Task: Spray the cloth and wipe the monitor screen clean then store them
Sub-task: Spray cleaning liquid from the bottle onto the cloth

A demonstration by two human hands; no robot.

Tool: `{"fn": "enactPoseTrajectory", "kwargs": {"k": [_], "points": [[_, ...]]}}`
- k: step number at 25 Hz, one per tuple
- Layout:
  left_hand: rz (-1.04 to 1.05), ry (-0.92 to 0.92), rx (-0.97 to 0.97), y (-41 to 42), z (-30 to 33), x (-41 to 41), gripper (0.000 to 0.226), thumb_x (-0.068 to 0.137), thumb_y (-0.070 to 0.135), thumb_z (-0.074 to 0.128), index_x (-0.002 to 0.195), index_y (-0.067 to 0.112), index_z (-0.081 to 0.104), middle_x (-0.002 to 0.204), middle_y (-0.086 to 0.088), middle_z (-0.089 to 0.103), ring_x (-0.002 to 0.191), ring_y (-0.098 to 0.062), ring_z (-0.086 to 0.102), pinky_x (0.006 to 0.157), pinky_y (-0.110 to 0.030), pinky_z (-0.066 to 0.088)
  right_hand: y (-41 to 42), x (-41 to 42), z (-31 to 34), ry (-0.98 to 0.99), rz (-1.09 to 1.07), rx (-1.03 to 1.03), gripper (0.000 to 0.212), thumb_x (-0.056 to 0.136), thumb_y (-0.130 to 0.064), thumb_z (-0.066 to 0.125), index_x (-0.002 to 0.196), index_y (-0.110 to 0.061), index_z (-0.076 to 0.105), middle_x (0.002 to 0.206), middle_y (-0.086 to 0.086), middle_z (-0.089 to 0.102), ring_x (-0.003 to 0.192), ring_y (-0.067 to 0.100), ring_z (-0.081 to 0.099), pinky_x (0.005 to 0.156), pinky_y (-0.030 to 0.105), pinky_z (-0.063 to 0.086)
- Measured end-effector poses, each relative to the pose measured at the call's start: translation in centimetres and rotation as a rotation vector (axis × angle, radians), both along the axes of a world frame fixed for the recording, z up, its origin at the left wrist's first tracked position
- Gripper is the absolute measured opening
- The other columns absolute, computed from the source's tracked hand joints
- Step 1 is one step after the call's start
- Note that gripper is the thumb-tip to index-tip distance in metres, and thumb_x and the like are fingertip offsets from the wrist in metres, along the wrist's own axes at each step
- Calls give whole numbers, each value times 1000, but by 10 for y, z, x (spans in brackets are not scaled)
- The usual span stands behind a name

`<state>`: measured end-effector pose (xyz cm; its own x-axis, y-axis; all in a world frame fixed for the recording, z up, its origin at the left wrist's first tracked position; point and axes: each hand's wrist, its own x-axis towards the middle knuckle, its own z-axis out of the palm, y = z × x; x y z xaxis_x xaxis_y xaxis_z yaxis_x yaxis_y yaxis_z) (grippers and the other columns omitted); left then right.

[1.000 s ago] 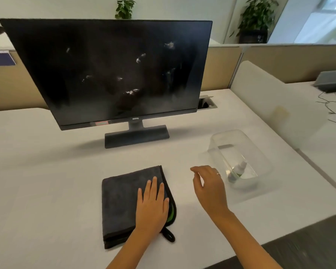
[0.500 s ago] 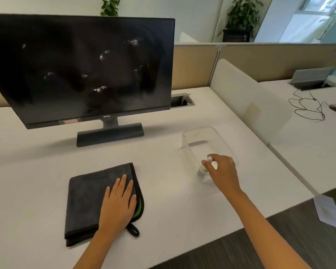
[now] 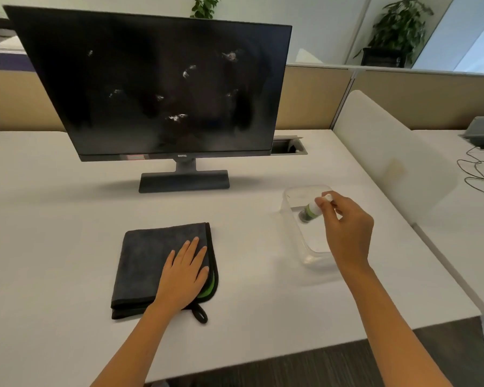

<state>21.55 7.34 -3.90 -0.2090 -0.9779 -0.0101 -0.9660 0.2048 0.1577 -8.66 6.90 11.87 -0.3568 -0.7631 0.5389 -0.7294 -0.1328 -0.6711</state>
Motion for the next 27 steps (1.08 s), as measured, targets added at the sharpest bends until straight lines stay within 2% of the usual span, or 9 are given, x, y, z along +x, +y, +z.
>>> {"fn": "enactPoseTrajectory", "kwargs": {"k": [4,6,8,10,12,13,17,21,27], "points": [[0,36,107,-5,1,5,61,94,50,18,148,23,20,159,0,3,146,-19,3,116,-43,4,-3,28,13,-334,123,90,11,87,-33,66,80,-41,69,70,-15,67,68,4,58,64,8,43],[-10,129,172,-5,9,7,54,97,44,28,148,24,22,159,2,1,146,-20,-2,116,-45,2,-4,47,8,-526,200,159,13,86,-32,67,78,-41,71,77,-16,71,81,9,65,75,20,50],[43,277,248,-1,25,8,46,98,42,29,142,28,34,158,5,14,146,-20,3,115,-47,7,-4,72,-1,-633,270,226,10,85,-28,68,81,-36,73,86,-8,73,90,18,67,79,29,54],[240,734,472,8,53,14,37,96,46,33,128,35,50,146,4,42,137,-19,31,109,-43,28,-5,96,-12,-671,331,296,10,86,-26,67,83,-33,74,91,-3,73,94,18,67,77,27,56],[362,1247,722,16,76,25,32,95,50,35,115,37,57,116,2,67,106,-16,62,86,-33,47,-5,121,-22,-693,391,377,8,86,-27,66,87,-30,74,93,-2,74,96,16,67,77,24,57],[349,1339,739,18,82,35,32,95,49,36,113,35,58,102,0,72,91,-16,68,76,-31,52,-6,134,-25,-707,418,415,11,85,-31,66,91,-27,74,94,-2,74,97,17,67,78,25,57],[262,1409,581,24,91,68,25,91,42,52,111,28,58,84,-4,71,70,-15,67,63,-27,54,-9,174,-35,-856,487,467,37,76,-41,63,102,-16,70,101,3,73,100,19,67,77,26,57],[213,1454,552,30,82,96,26,87,42,59,110,32,52,94,3,71,86,-17,70,64,-28,57,-9,205,-46,-1057,553,458,32,85,-29,58,111,-12,64,111,10,70,106,24,65,76,27,56],[199,1461,440,34,71,124,30,83,27,68,106,24,49,107,4,66,94,-15,69,70,-25,56,-4,238,-61,-1130,572,413,33,85,-22,57,117,-18,62,115,9,69,109,25,64,80,30,57]]}}
